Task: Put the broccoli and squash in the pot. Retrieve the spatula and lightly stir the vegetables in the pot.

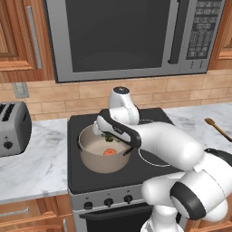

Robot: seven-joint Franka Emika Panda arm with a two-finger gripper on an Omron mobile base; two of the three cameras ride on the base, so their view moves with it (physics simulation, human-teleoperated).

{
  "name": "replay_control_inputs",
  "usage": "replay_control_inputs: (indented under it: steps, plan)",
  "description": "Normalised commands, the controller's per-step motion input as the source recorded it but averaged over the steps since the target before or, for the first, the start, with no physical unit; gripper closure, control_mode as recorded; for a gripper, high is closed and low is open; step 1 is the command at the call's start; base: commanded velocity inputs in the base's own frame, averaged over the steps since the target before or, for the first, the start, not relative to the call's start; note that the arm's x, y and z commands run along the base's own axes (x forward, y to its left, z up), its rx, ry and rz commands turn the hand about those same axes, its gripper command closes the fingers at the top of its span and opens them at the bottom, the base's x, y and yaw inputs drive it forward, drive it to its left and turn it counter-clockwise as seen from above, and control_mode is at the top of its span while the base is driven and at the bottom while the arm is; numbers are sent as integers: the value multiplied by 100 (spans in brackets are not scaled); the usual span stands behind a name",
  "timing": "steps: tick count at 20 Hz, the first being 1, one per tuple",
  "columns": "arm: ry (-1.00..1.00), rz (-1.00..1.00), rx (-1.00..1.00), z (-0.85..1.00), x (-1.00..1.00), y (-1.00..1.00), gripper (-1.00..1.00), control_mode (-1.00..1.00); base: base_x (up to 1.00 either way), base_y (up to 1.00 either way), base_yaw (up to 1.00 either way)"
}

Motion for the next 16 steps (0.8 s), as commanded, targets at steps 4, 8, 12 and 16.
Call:
replay_control_inputs:
  steps: [4,8,12,16]
  plan:
    - [0,0,0,0,0,1,-100,-100,0,0,0]
    - [5,0,0,0,0,0,-100,-100,0,0,0]
    - [4,0,0,0,0,0,-100,-100,0,0,0]
    - [2,0,0,1,0,0,-100,-100,0,0,0]
